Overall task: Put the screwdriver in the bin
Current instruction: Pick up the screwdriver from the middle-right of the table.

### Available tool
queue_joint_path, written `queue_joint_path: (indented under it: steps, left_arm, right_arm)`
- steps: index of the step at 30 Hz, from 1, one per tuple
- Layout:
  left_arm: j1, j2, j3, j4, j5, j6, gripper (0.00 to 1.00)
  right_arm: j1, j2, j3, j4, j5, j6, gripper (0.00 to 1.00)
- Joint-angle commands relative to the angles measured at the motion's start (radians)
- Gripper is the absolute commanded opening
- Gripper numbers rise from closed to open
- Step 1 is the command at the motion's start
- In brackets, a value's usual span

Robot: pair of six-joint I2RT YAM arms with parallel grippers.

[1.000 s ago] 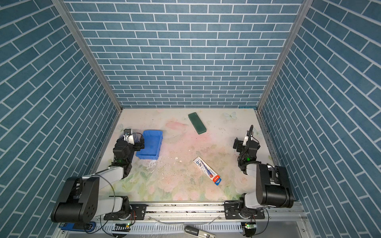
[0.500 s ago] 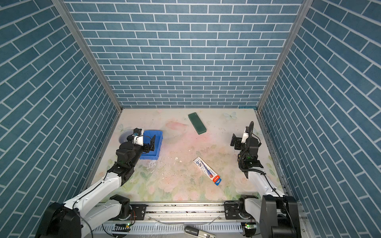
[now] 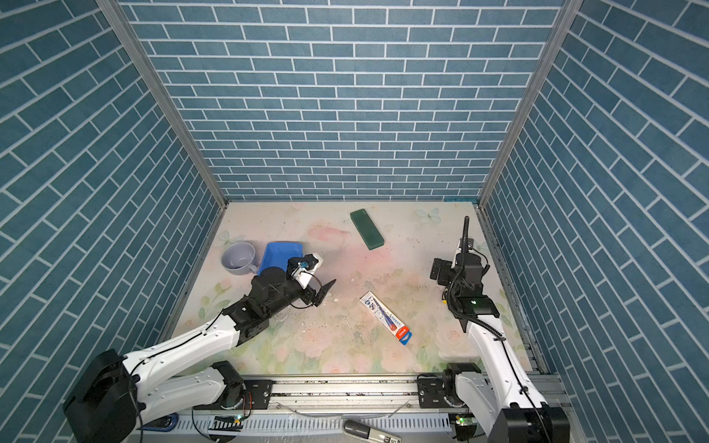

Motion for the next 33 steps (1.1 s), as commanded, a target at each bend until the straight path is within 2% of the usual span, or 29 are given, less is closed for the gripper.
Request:
queue_joint_path:
  steps: [1,7,15,28,30,33]
  left_arm:
    - [-0.046,0.055,0.063,-0.014,0.080,0.074,1.00]
    - [-0.110,0.155,0.103,0.054,0.182,0.072,1.00]
    - [-0.178,0.230,0.125,0.092,0.204,0.068,1.00]
    - [-0.180,0.245,0.140,0.075,0.227,0.086,1.00]
    - [-0.180,0.244,0.136,0.081,0.222,0.084,1.00]
    - [-0.179,0.243,0.107,0.126,0.207,0.081,1.00]
  right_arm:
    - [-0.019,0.043,0.062,-0.145,0.044,0.049,0.99]
    - [-0.054,0.208,0.136,-0.233,0.005,0.077,0.99]
    - [-0.090,0.430,0.229,-0.303,-0.068,0.087,0.96]
    - [-0.136,0.643,0.333,-0.302,-0.096,0.090,0.61]
    - [-0.139,0.666,0.346,-0.308,-0.101,0.087,0.58]
    - [-0.140,0.699,0.368,-0.321,-0.118,0.083,0.48]
